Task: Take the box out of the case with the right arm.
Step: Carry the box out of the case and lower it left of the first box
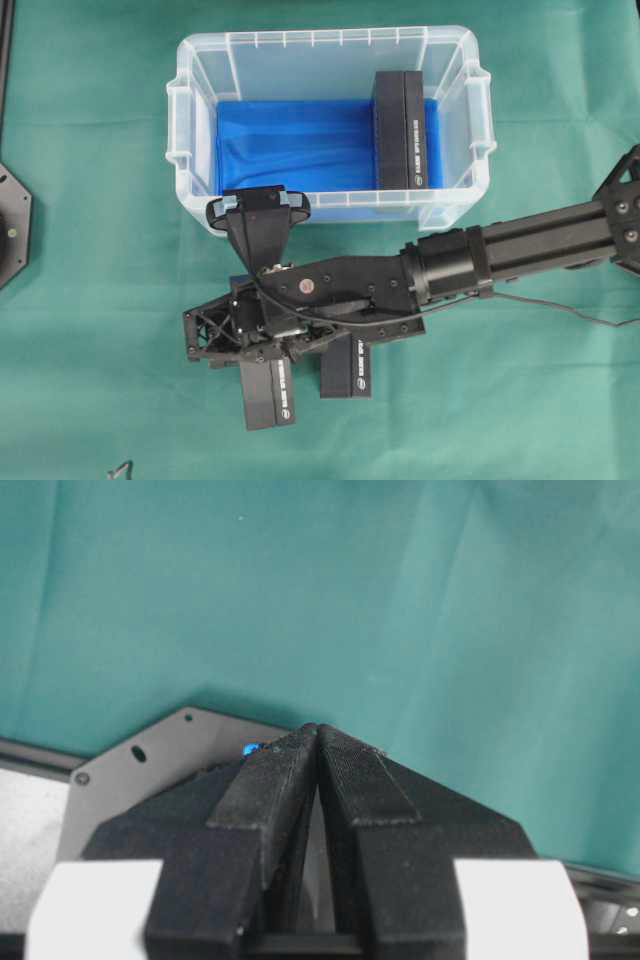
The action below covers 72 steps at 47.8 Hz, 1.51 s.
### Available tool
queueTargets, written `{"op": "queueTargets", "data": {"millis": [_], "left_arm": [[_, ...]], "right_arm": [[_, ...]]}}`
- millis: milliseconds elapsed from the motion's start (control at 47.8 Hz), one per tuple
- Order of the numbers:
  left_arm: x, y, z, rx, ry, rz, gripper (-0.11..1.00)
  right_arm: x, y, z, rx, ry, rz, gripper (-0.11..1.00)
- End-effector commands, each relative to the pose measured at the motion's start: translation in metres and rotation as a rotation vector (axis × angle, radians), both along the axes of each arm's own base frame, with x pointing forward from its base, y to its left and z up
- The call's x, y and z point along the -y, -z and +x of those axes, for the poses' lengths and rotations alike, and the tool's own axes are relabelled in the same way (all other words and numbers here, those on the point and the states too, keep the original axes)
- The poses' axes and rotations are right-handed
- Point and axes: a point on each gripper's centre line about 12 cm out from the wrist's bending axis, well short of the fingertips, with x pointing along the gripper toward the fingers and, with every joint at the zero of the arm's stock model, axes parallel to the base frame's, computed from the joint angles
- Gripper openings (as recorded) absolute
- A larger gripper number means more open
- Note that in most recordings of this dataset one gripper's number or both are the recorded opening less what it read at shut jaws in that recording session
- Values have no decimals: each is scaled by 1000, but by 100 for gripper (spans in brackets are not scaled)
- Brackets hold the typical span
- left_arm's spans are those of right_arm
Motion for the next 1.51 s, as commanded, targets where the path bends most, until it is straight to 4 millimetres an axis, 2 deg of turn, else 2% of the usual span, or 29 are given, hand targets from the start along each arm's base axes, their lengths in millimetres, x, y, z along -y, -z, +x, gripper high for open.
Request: {"op": "queueTargets", "data": {"millis": [0,84,188,272,586,669,1046,1109,1485], "left_arm": [[-1,-3,2,11,-2,3,3],[-1,-3,2,11,-2,2,3],[-1,-3,2,11,-2,3,3],[-1,-3,2,11,-2,3,3],[-1,-3,2,12,-4,3,3],[-1,-3,2,12,-2,3,3],[-1,-3,2,12,-2,3,3],[-1,-3,2,12,-2,3,3],[-1,-4,2,14,-4,2,3]], "right_arm": [[2,-19,0,44,0,5,68],[3,-19,1,47,-4,-8,69],[4,-19,1,50,-22,-19,87],[4,-19,1,50,-24,-21,93],[5,-29,0,70,-24,-21,92],[6,-41,-2,91,-23,-29,92],[25,-120,-21,89,-1,-152,91],[27,-128,-24,82,3,-164,91],[26,-135,-31,52,-18,-174,91]]}}
